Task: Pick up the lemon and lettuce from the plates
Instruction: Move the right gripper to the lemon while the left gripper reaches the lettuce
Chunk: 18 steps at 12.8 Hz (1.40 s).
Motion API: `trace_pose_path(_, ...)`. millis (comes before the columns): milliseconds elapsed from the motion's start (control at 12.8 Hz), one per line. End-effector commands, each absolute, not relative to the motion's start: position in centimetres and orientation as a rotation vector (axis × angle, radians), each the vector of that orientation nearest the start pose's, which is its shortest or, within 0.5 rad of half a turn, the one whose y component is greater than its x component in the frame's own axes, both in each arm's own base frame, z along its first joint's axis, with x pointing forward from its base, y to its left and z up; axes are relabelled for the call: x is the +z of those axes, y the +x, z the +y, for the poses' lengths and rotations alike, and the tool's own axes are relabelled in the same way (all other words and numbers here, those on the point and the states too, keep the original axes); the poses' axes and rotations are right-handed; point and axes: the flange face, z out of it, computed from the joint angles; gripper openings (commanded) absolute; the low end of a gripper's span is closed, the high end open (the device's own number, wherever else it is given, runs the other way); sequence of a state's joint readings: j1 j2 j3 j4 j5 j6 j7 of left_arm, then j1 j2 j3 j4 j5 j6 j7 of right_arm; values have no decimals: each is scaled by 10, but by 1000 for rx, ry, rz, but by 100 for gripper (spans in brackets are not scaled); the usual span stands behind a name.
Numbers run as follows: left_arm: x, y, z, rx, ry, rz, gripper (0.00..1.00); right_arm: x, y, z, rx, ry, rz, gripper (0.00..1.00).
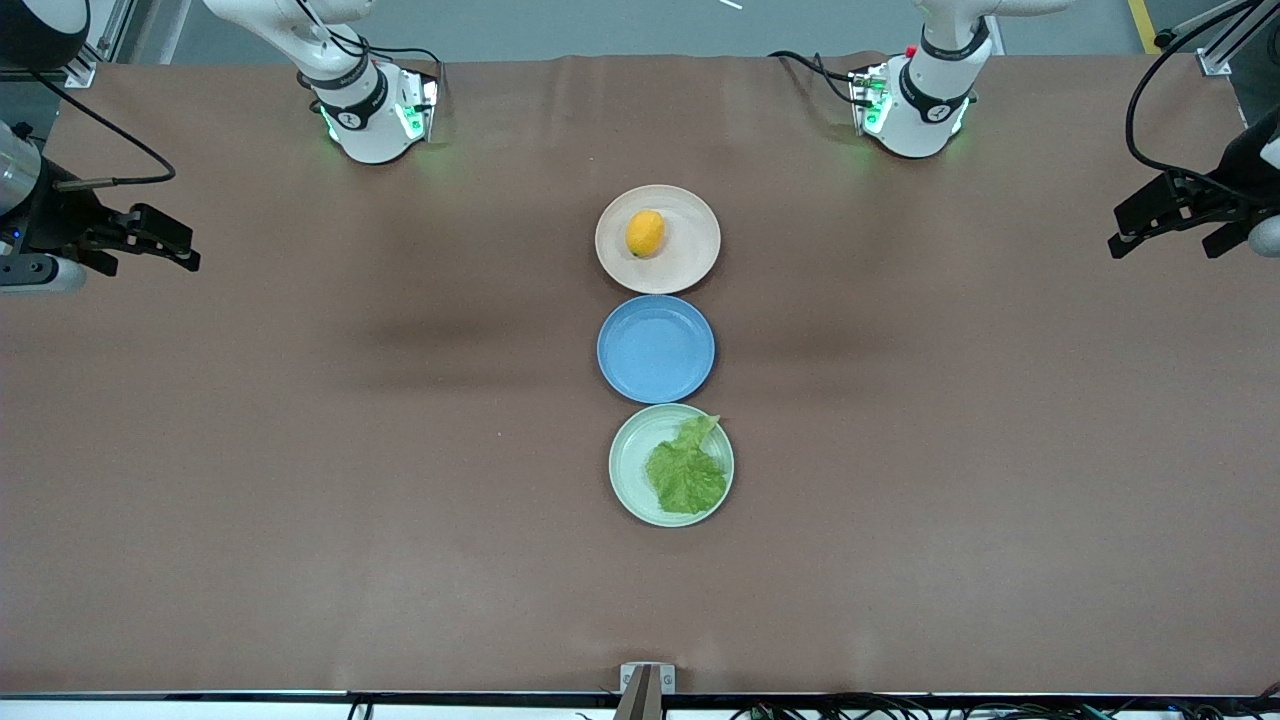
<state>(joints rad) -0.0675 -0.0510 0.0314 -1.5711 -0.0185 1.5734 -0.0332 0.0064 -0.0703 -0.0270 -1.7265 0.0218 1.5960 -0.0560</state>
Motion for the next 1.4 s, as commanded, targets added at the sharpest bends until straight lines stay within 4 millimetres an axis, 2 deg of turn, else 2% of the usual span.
trace_pose_path(0,659,537,-21,-72,-3154,27,100,592,521,-12,84,-3113,-51,100)
trace_pose_path(468,659,536,-19,-67,-3161,9,100,592,521,-17,101,-3112,-37,100)
trace_pose_path(702,639,543,-28,27,-3160,35,100,600,528,-16,82,-3118,-47,100)
trace_pose_path(780,625,549,-38,68,-3172,55,100,596,534,-18,92,-3123,-59,100)
trace_pose_path(858,611,555,-60,113,-3193,92,100,593,537,-19,99,-3121,-54,100)
trace_pose_path(936,592,563,-77,172,-3204,108,100,576,545,-15,147,-3119,-63,100)
trace_pose_path(1092,554,572,-125,276,-3194,159,100,542,566,-11,220,-3105,-82,100)
trace_pose_path(1170,534,575,-150,313,-3180,172,100,524,576,-3,270,-3114,-111,100)
trace_pose_path(1326,492,586,-202,319,-3181,137,100,515,572,19,329,-3103,-92,100)
